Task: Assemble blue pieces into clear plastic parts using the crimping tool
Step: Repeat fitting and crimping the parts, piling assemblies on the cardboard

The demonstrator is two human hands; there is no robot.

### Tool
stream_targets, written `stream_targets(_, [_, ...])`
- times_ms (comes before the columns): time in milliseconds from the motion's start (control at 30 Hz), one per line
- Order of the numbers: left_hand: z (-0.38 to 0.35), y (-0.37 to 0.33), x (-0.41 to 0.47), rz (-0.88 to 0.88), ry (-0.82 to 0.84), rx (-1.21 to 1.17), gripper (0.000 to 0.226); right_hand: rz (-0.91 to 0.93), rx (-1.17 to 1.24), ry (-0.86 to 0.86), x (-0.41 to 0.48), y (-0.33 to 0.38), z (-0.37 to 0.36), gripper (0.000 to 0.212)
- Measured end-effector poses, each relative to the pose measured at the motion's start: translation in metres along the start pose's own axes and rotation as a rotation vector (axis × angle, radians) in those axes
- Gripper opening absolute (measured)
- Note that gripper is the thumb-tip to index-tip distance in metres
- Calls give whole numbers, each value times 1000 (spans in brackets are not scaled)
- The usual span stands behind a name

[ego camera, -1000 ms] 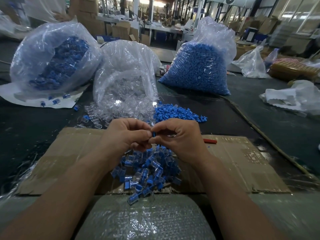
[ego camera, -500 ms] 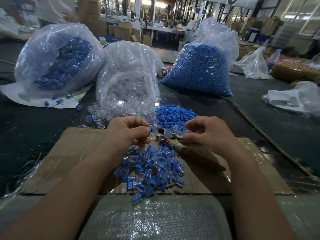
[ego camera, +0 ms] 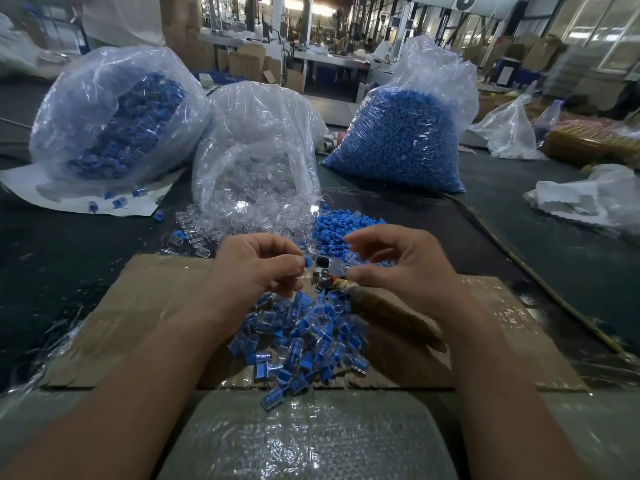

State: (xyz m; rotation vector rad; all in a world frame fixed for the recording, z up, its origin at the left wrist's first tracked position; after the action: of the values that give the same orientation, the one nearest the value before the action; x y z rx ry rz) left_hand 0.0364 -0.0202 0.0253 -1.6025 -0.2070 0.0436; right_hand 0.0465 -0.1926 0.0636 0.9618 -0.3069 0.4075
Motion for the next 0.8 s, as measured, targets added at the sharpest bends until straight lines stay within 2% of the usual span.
stream_targets(100, [-2,-1,-2,18,18,-7,21,194,73,13,-5,27,-24,42])
stream_targets(167, [-3,0,-2,25,36,-1,25,266,73,-13,-6,33,-31,35])
stream_targets(267, [-5,2,-2,34,45,14,23,302,69,-58,-6,32,-29,25])
stream_targets(567, [-5,3,-2,21,54,27,17,347,-7,-75,-6,33,-32,24])
stream_targets(633, [-4,4,-1,28,44,11,17,272,9,-52,-5,28,-31,31])
stream_targets(700, [-1,5,0,39,23,-17,15,112,0,-44,-1,13,-23,42])
stream_targets(800, [2,6,2,41,8,-30,9,-117,-188,-28,3,-20,1,47])
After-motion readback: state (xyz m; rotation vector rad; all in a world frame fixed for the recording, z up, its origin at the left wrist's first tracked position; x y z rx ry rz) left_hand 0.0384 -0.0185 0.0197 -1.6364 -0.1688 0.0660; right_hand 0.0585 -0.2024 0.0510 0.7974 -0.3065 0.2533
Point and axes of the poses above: each hand's wrist, its own x-axis towards the middle knuckle, its own z-axis out of the back of the hand, y = z × x, the point moved 7 cm from there along x, towards the middle knuckle, and after that the axes turned 11 degrees about -y, right-handed, at the moved point
